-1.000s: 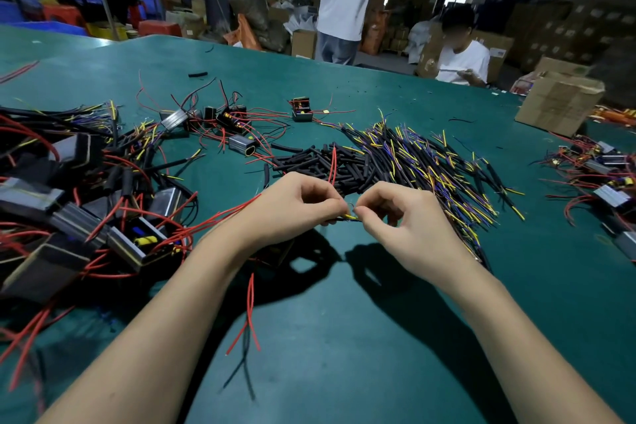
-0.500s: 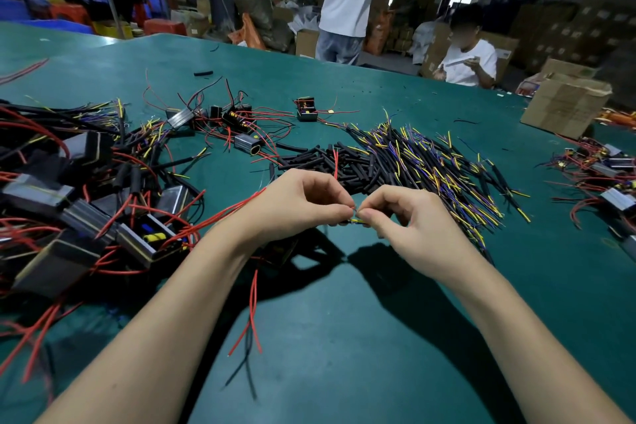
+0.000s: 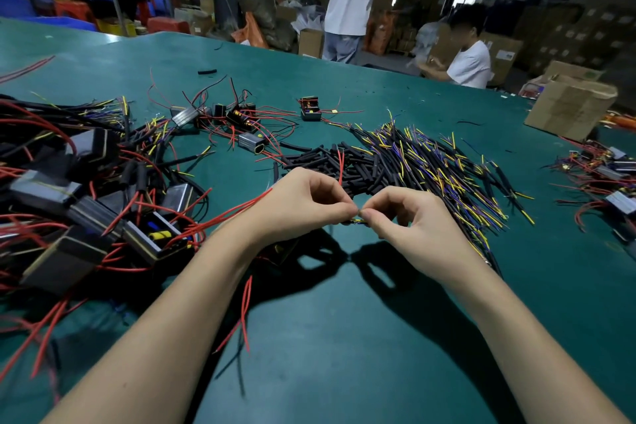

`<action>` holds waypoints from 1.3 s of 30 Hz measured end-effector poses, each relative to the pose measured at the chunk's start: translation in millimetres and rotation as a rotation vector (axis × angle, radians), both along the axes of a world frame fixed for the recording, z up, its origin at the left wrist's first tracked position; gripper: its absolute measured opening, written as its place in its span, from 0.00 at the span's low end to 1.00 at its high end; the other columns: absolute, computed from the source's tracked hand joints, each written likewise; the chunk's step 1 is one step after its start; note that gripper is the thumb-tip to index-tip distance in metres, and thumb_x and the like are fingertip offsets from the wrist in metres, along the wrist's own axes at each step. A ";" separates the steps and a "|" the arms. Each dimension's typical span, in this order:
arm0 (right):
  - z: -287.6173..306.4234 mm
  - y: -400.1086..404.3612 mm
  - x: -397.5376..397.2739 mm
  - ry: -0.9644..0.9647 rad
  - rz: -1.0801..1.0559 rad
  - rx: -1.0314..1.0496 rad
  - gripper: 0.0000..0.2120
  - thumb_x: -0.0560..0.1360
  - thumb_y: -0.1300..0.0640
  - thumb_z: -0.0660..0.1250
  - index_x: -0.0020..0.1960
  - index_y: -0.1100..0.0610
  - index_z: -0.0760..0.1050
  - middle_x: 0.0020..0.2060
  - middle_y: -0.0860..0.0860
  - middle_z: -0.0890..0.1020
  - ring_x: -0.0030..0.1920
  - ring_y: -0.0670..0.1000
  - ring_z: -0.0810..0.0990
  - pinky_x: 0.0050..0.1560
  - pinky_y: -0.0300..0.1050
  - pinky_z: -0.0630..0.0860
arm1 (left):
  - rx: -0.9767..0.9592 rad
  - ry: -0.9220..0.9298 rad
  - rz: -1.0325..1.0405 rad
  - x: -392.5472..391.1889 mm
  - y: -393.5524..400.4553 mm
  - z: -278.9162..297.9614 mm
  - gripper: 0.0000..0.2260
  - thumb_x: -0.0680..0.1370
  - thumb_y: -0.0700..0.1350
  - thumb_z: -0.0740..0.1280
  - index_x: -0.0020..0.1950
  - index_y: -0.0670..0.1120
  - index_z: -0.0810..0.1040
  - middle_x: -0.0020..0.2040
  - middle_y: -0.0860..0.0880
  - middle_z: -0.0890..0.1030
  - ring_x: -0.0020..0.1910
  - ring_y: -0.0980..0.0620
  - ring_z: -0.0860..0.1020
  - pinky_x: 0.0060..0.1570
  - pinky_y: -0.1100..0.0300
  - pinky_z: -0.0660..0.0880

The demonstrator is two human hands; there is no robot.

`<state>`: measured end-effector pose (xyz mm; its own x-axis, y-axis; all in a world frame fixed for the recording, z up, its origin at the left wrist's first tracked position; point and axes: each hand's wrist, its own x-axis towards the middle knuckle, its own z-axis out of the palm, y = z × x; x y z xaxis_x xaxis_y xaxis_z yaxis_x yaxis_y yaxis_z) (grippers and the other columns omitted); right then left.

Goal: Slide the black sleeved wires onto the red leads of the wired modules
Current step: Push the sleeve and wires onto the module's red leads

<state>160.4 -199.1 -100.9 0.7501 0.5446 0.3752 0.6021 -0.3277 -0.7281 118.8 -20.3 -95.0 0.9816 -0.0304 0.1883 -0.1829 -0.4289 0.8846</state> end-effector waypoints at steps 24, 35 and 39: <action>1.2 4.3 -8.3 -0.533 -0.140 -0.192 0.02 0.70 0.59 0.67 0.38 0.55 0.75 0.33 0.45 0.78 0.34 0.50 0.73 0.42 0.51 0.70 | 0.092 -0.036 0.016 2.9 -4.4 -0.1 0.06 0.76 0.41 0.68 0.39 0.45 0.80 0.32 0.50 0.78 0.30 0.58 0.71 0.34 0.65 0.69; -0.5 2.6 -1.0 0.029 -0.095 0.033 0.06 0.72 0.64 0.70 0.37 0.55 0.80 0.31 0.49 0.81 0.28 0.41 0.69 0.30 0.31 0.64 | 0.469 -0.314 0.014 3.3 -8.7 -1.4 0.01 0.72 0.43 0.69 0.42 0.47 0.81 0.32 0.52 0.78 0.33 0.52 0.75 0.38 0.57 0.74; 0.9 0.6 -0.4 -0.051 -0.111 0.030 0.06 0.71 0.64 0.70 0.37 0.57 0.78 0.30 0.48 0.79 0.27 0.41 0.70 0.31 0.32 0.64 | 0.606 -0.424 0.044 5.7 -12.1 -2.2 0.04 0.74 0.43 0.68 0.44 0.43 0.80 0.38 0.51 0.75 0.40 0.53 0.70 0.44 0.51 0.74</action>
